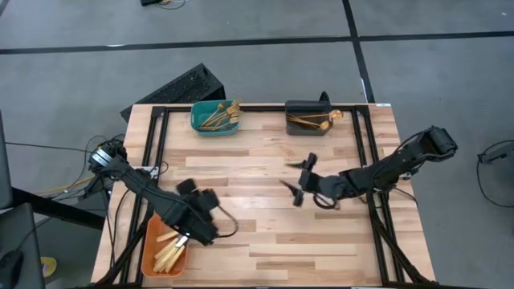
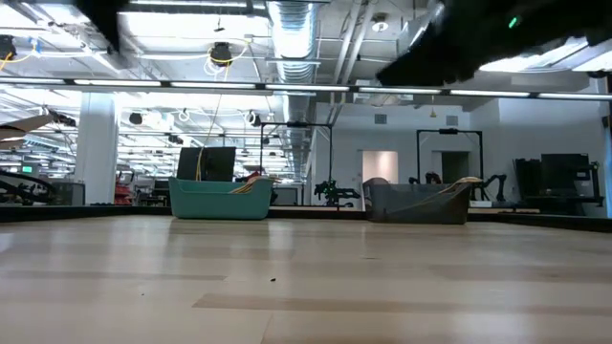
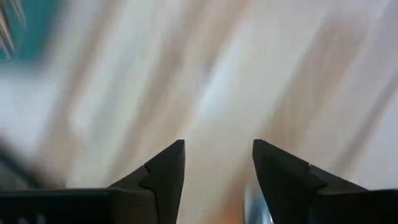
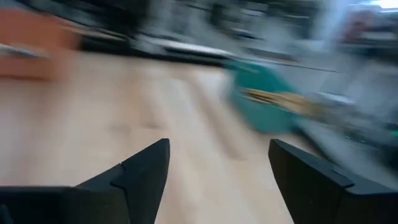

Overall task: Sort silverware by color (type)
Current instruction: Return to Home Position

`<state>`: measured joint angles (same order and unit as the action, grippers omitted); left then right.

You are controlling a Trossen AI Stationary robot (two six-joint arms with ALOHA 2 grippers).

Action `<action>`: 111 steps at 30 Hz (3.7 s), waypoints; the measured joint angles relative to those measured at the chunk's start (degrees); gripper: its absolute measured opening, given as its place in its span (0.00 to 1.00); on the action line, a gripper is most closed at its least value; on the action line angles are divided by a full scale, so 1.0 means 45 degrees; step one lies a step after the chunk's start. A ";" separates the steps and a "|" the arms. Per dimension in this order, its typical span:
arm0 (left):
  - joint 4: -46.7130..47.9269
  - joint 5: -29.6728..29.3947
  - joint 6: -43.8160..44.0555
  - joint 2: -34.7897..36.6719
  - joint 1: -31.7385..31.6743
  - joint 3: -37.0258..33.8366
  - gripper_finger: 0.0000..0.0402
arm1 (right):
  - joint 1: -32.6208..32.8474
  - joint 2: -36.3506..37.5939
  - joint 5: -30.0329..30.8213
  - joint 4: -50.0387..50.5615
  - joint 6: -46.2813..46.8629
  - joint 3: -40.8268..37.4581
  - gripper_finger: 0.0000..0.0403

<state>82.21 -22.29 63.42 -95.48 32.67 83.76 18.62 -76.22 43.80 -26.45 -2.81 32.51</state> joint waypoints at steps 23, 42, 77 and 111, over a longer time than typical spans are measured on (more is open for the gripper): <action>-1.8139 0.3290 -1.5609 -0.0029 -0.8357 -0.4391 0.35 | -0.3811 0.7024 -0.8759 -0.1954 0.2862 -0.4843 0.68; -2.0587 0.6994 -1.6877 0.5494 -1.0996 -0.8665 0.31 | -0.5273 0.9612 -0.7370 -0.0532 0.2789 -0.4843 0.68; -1.8544 0.4753 -1.3567 2.0522 -1.1236 -1.7104 0.26 | -0.5969 1.6917 -0.9102 0.6510 0.3430 -0.5343 0.42; -1.8773 0.5355 -1.3068 2.1172 -1.1104 -1.8481 0.00 | -0.4097 1.6921 -0.9700 0.5421 0.3029 -0.6026 0.13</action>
<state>-2.27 1.81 4.62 -0.21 -17.30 0.60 0.19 -0.08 0.15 -2.06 10.82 5.40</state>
